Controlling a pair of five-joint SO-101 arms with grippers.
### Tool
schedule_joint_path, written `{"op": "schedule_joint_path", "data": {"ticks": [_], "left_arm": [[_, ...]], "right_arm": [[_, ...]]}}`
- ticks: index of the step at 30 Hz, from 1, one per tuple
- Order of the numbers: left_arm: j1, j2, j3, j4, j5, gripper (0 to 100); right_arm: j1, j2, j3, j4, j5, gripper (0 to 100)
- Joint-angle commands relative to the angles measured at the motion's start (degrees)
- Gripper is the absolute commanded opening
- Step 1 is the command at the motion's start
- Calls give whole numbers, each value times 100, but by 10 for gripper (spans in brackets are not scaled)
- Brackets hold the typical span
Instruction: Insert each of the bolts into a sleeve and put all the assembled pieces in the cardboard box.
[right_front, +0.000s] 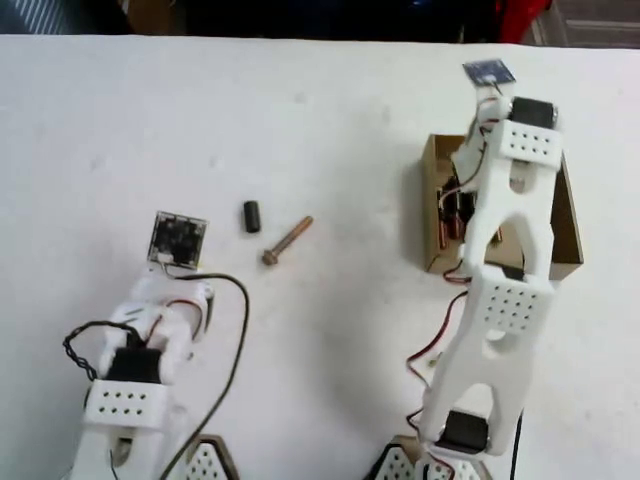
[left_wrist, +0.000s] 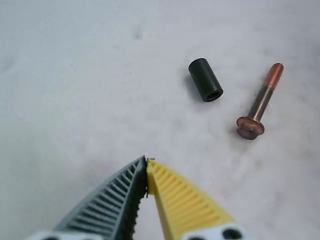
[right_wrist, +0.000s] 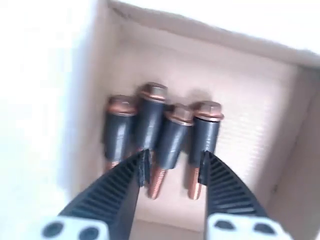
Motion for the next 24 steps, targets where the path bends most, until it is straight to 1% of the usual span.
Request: {"op": "schedule_joint_path", "data": {"ticks": [1, 6, 8, 11, 13, 15, 18, 22, 24], "left_arm": [[-303, -31, -105, -185, -53, 23], [-796, -31, -70, -527, -53, 23], [-1015, -31, -70, -554, -53, 23], [-1235, -31, -62, -510, -53, 23], [-1367, -31, -62, -492, -44, 23], [-1473, -31, -105, -316, -18, 23], [-1490, -251, -132, -53, -18, 23], [-1490, -1112, -79, 624, -44, 23], [-1490, -1640, 149, 782, -44, 23]], "right_arm": [[-391, -716, -237, 259, 44, 145], [-1068, -1042, -237, 629, 35, 142], [-1332, -1130, -229, 681, -35, 108], [-1657, -1288, -229, 681, -651, 18], [-1851, -1420, -229, 681, -958, 28], [-2053, -1543, -229, 681, -1011, 55], [-2422, -1745, -220, 716, -1046, 63], [-2879, -2018, -176, 725, -1055, 63], [-3099, -2088, -176, 752, -1055, 63]]}}
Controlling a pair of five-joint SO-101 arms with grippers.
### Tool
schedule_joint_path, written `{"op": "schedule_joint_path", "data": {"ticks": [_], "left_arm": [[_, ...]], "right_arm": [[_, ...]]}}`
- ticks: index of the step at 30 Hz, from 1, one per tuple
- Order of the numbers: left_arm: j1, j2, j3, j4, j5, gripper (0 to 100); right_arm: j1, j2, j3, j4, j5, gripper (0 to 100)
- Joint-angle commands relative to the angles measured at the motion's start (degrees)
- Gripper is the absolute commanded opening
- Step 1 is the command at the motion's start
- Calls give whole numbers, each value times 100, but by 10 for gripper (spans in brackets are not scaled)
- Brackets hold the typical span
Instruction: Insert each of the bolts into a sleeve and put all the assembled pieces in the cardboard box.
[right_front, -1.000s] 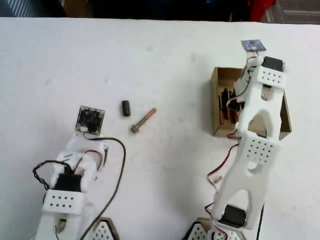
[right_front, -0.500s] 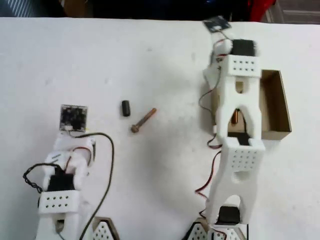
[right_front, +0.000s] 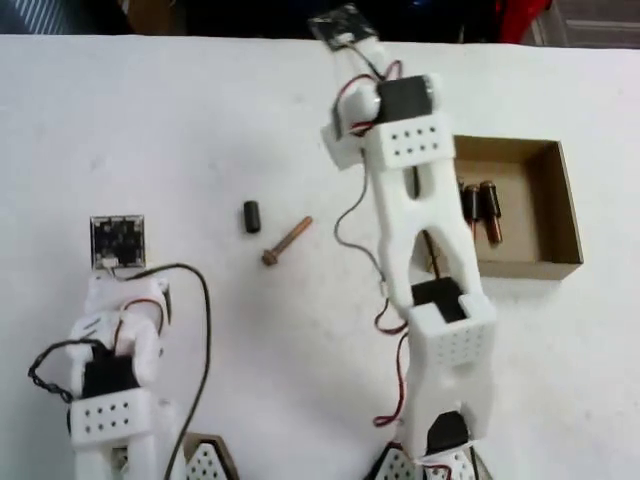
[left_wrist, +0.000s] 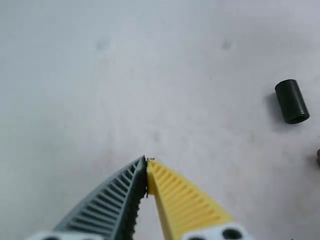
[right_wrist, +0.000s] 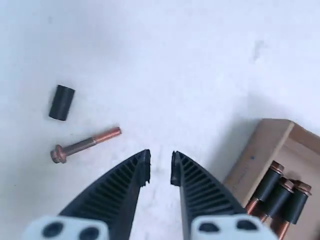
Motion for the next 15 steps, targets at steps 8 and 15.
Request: {"op": "schedule_joint_path", "data": {"ticks": [8, 15], "left_arm": [[-57, -2703, 615, 1178, -44, 23], [-57, -2466, 545, 1240, -53, 23]], "right_arm": [[-989, -488, -167, 268, -844, 63], [-1429, -242, 448, 224, -993, 63]]}}
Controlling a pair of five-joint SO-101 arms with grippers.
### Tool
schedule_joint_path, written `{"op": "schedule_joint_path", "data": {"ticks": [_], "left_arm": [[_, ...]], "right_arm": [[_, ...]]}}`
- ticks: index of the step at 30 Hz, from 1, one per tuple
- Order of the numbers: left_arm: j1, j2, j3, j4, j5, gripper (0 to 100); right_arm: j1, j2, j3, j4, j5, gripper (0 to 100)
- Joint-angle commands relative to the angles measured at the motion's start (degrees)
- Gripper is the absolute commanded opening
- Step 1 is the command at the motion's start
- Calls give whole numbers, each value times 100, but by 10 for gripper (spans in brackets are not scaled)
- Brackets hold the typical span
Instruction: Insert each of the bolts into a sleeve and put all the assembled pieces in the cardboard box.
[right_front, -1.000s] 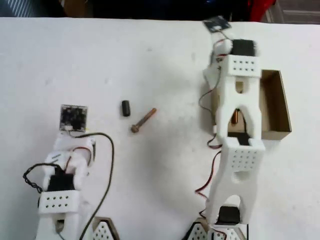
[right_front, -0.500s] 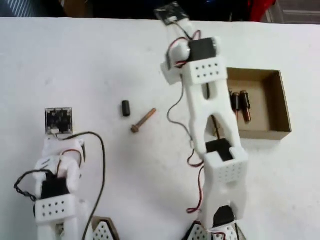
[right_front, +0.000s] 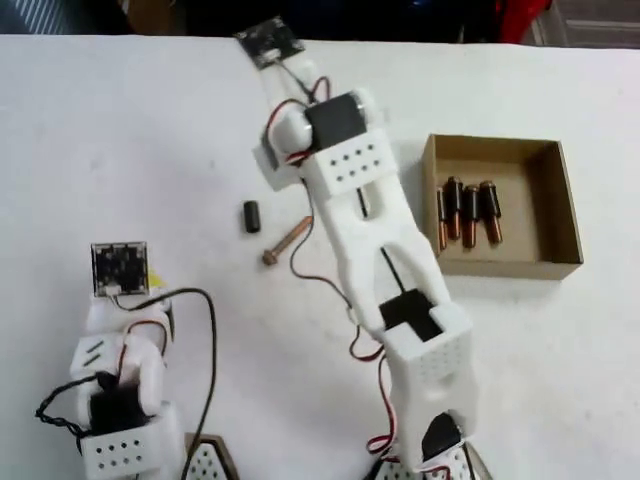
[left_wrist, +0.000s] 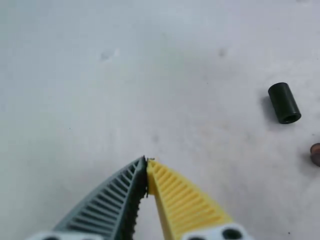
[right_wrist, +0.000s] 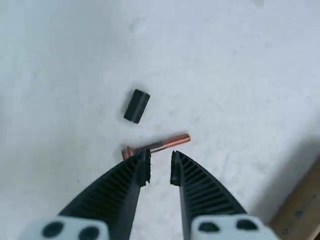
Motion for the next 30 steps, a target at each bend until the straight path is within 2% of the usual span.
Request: {"op": "schedule_joint_path", "data": {"ticks": [1, 5, 7, 12, 19, 24, 30], "left_arm": [[-66, -4, -229, 26, -53, 23], [-154, -4, -229, 70, -105, 23], [-347, -4, -237, 79, -431, 23], [-593, -4, -237, 185, -659, 23], [-602, -4, -237, 176, -677, 23], [-857, -4, -246, 149, -659, 23], [-884, -4, -246, 149, -659, 23]], "right_arm": [[-242, -101, 281, 145, -97, 63], [-321, 224, 536, -75, -105, 63], [-365, 444, 607, -171, -141, 63], [-470, 936, 563, -629, -1081, 67], [-857, 1262, 563, -1138, -1125, 149], [-875, 1358, 580, -1701, -1125, 149], [-840, 1675, 563, -1868, -1125, 150]]}}
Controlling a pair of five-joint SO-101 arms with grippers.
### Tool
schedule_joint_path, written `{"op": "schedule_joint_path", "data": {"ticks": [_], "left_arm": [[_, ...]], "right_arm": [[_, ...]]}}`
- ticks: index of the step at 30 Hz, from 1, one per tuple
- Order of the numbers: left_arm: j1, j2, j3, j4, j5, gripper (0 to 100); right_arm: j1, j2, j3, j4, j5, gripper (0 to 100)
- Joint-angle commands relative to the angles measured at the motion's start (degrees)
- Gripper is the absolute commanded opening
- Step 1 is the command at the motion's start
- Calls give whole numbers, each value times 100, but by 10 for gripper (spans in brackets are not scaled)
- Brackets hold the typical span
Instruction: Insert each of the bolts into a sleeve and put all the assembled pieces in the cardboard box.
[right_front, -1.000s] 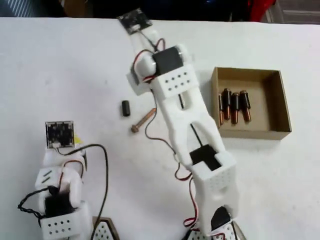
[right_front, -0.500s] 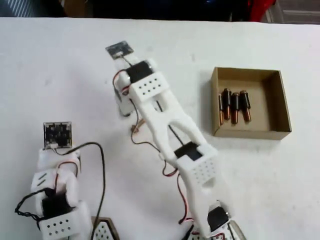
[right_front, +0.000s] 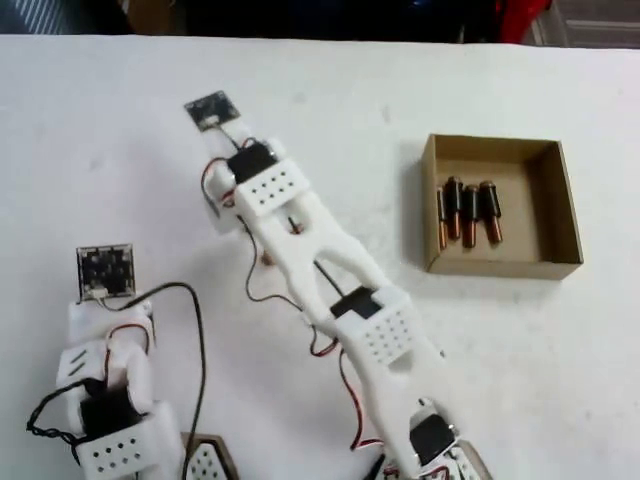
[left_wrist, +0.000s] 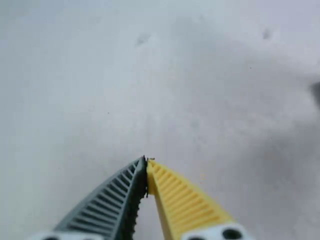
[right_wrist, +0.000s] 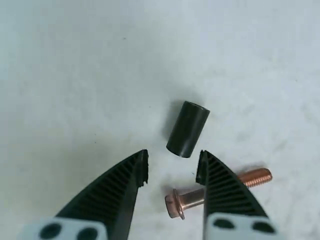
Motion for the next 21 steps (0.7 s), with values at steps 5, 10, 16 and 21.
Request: {"op": "schedule_joint_path", "data": {"ticks": [5, 10, 16, 21], "left_arm": [[-40, -4, -246, -9, -53, 23], [-40, -4, -246, -9, -53, 23], [-31, -4, -246, -9, -62, 23], [-31, -4, -246, -9, -62, 23]], "right_arm": [[-22, 154, -79, -233, -35, 151], [40, 321, -79, -365, -18, 151], [233, 629, -325, -347, 9, 149], [286, 1086, -747, -338, 18, 148]]}}
